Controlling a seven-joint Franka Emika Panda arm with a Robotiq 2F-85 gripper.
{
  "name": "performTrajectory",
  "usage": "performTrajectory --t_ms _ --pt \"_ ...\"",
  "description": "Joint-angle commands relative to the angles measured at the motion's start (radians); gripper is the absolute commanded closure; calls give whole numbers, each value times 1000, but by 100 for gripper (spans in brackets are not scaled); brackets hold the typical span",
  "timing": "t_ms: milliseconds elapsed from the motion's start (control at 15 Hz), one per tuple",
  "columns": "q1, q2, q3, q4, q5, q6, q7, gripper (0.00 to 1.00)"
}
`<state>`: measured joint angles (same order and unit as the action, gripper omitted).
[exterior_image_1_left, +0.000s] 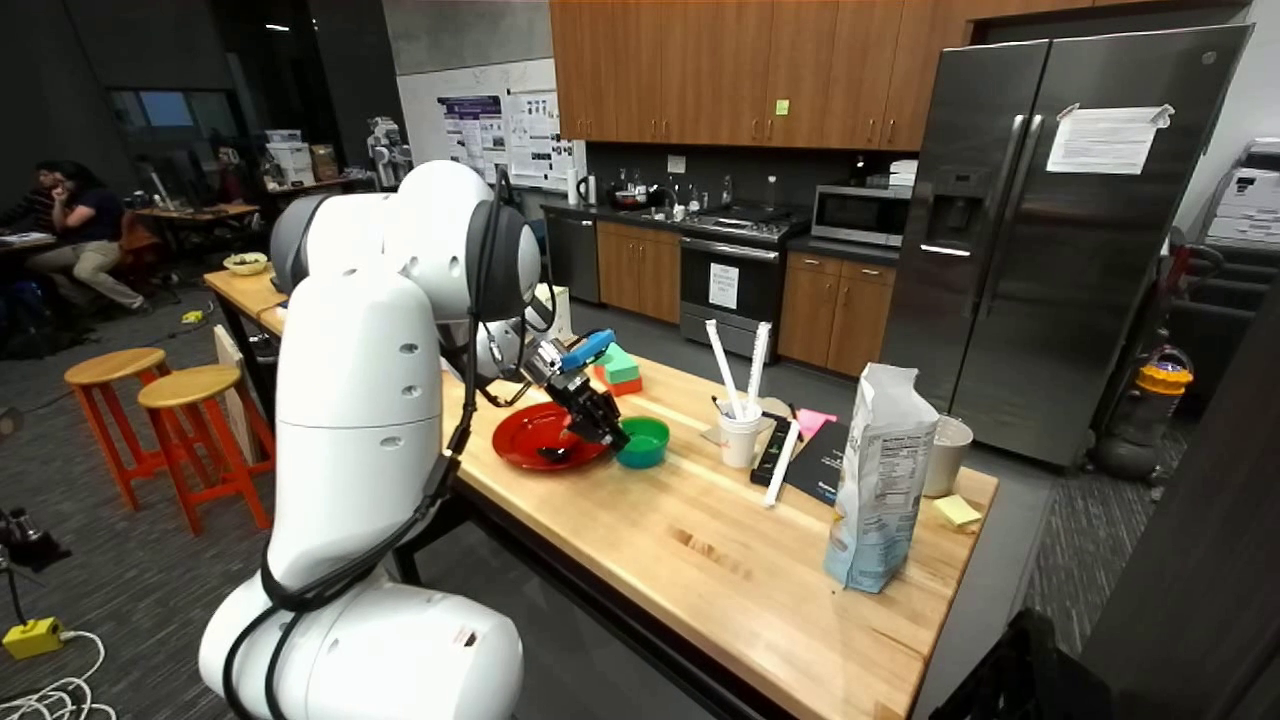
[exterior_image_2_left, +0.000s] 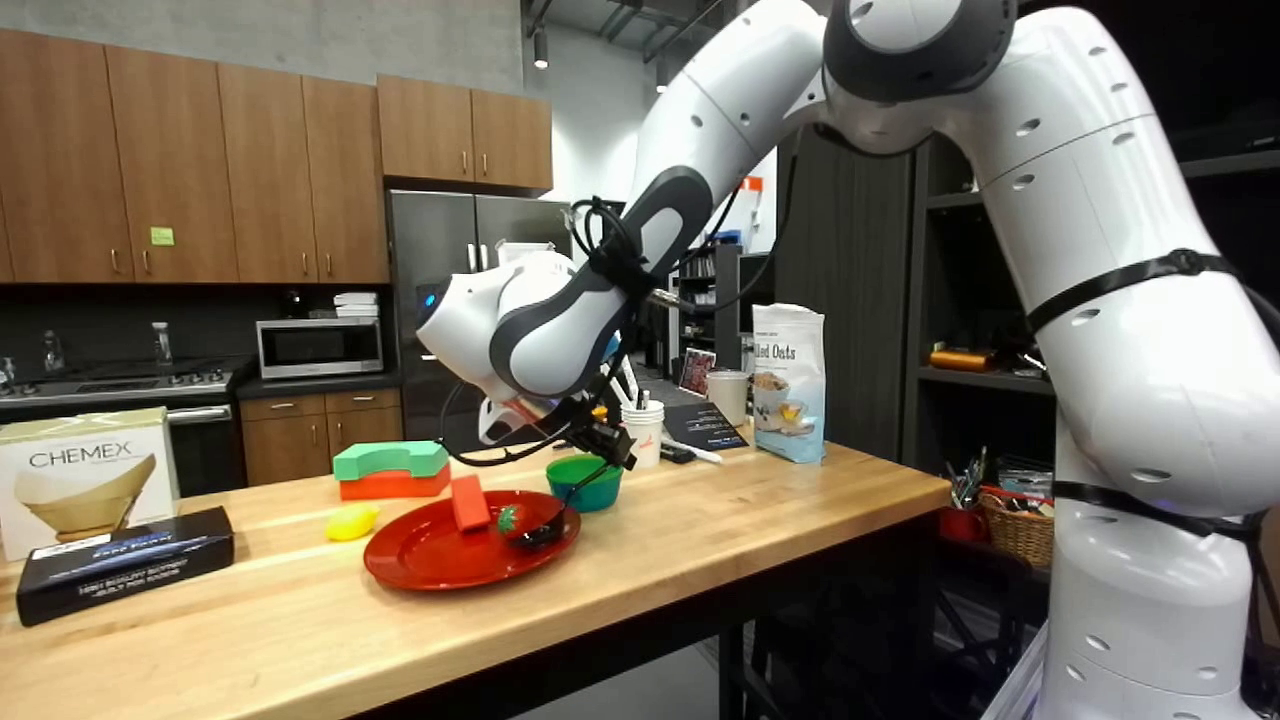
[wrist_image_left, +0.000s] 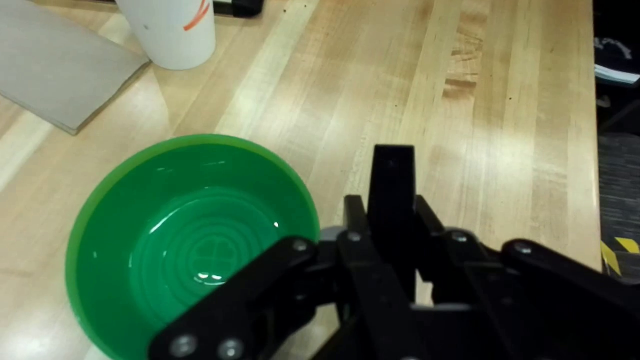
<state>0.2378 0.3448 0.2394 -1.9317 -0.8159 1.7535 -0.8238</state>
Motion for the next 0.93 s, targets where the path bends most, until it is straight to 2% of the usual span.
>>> performTrajectory --t_ms 0,533,867 --pt "3 47 -16 44 -35 -13 44 94" --pt "16 116 -30 92 -215 -3 147 94" --pt "5 109 -8 93 -252 128 235 94"
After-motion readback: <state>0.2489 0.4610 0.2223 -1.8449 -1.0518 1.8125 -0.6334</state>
